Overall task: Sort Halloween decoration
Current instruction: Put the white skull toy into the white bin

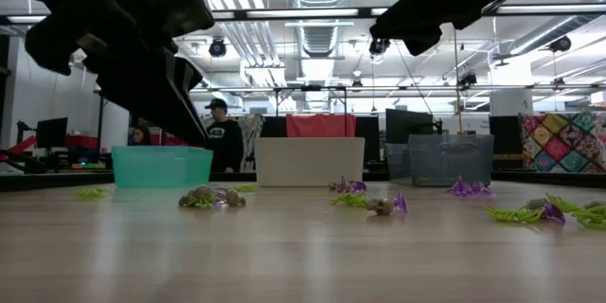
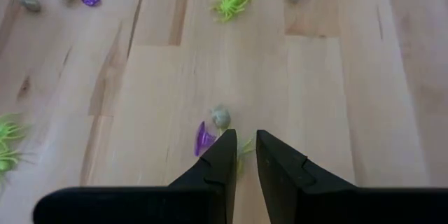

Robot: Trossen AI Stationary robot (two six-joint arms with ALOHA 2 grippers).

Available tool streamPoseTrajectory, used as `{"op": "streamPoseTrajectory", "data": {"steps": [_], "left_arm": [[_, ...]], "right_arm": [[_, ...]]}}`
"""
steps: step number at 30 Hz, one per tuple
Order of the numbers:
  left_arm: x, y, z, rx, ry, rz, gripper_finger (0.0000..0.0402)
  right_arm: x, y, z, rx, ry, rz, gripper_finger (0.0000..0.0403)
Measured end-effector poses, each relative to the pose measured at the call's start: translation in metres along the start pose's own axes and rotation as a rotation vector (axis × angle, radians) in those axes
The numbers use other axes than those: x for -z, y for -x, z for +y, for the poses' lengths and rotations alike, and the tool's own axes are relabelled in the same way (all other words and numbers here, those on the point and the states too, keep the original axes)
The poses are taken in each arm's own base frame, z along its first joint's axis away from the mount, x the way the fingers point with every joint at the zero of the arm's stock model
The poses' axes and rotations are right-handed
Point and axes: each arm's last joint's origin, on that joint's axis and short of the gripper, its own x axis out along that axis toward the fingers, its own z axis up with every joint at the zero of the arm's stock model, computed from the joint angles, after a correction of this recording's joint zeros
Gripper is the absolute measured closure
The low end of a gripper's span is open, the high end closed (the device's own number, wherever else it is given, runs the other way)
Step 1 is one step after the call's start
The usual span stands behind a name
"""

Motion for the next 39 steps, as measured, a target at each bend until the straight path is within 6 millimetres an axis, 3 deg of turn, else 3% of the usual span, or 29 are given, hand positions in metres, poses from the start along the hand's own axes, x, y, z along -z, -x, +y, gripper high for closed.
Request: {"op": "streamPoseTrajectory", "data": {"steps": [7, 18, 24, 39], "left_arm": [[0.003, -0.006, -0.001, -0.005, -0.026, 0.015, 0.0353], [0.008, -0.018, -0.004, -0.011, -0.051, 0.031, 0.0256], [0.009, -0.019, -0.004, -0.008, -0.053, 0.023, 0.0251], [0.034, -0.026, 0.003, 0.016, 0.016, -0.069, 0.0264]], "right_arm": [[0.001, -0.001, 0.0, 0.001, 0.003, 0.002, 0.0328], [0.001, -0.001, 0.0, 0.001, 0.003, 0.002, 0.0328], [0.001, -0.001, 0.0, 0.001, 0.003, 0.002, 0.0328], [0.001, -0.001, -0.001, 0.022, 0.003, 0.0, 0.0328]]}}
